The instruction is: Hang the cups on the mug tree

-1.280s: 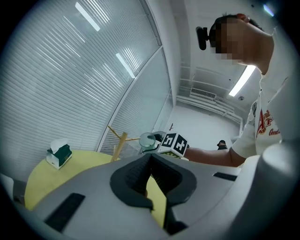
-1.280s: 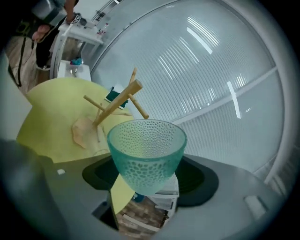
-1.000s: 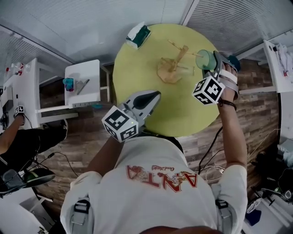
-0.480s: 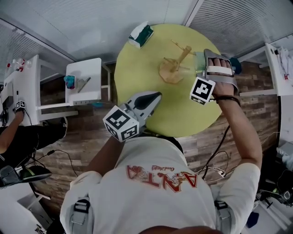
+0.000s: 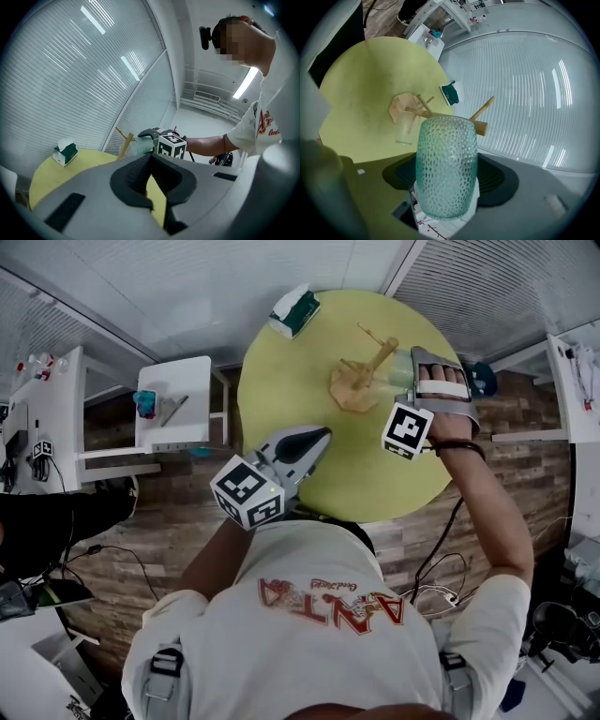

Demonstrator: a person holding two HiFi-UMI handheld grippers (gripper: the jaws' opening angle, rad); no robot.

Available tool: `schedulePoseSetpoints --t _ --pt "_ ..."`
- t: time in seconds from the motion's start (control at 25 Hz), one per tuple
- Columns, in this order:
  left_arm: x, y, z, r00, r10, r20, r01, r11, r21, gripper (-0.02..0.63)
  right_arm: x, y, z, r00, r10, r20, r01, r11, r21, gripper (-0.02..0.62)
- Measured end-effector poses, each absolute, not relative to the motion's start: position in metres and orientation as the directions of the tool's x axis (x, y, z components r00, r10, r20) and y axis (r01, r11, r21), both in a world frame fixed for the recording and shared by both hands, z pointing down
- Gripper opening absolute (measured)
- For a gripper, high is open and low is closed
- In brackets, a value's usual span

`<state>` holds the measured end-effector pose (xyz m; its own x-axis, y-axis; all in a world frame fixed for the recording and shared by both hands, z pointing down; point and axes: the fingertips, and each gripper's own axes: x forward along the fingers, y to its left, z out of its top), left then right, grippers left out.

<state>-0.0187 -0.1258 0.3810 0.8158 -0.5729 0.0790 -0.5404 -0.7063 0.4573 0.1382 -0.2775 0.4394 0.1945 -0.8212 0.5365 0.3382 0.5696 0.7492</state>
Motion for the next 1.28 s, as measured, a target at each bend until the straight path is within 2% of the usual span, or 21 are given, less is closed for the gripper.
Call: schedulePoseSetpoints --t 0.44,0.72,0.84,0.96,1.04,1.16,1.28 --pt "-0.015 -0.129 0.381 0.823 -0.562 0.080 -0.534 -0.719 0.445 0.009 0.139 -0.271 0.444 0.158 -0.822 0.547 0.319 0.567 0.760 0.356" --pt "-0.007 -0.129 0.379 0.833 -0.549 0.074 -0.521 -0.731 0.441 0.009 0.142 -0.259 0.435 0.114 -0.812 0.572 0.216 0.582 0.784 0.356" --pt "-0.006 -0.131 0.377 0.833 -0.548 0.072 -0.520 -0.732 0.440 0.009 0.134 -0.245 0.420 0.027 -0.798 0.601 0.044 0.602 0.797 0.355" --pt "-0.005 -0.132 0.375 0.834 -0.547 0.067 -0.518 -0.735 0.437 0.009 0.123 -0.226 0.404 -0.109 -0.772 0.627 -0.195 0.635 0.748 0.352" --pt "-0.005 -0.133 0.371 0.835 -0.547 0.061 -0.516 -0.738 0.435 0.009 0.117 -0.214 0.387 -0.218 -0.761 0.611 -0.380 0.643 0.665 0.315" --pt "-0.004 -0.134 0.363 0.836 -0.547 0.056 -0.515 -0.744 0.425 0.009 0.115 -0.199 0.357 -0.334 -0.797 0.503 -0.608 0.590 0.530 0.179" --pt "-0.004 -0.137 0.353 0.831 -0.553 0.055 -0.524 -0.748 0.407 0.009 0.123 -0.187 0.339 -0.332 -0.871 0.363 -0.727 0.481 0.490 0.056"
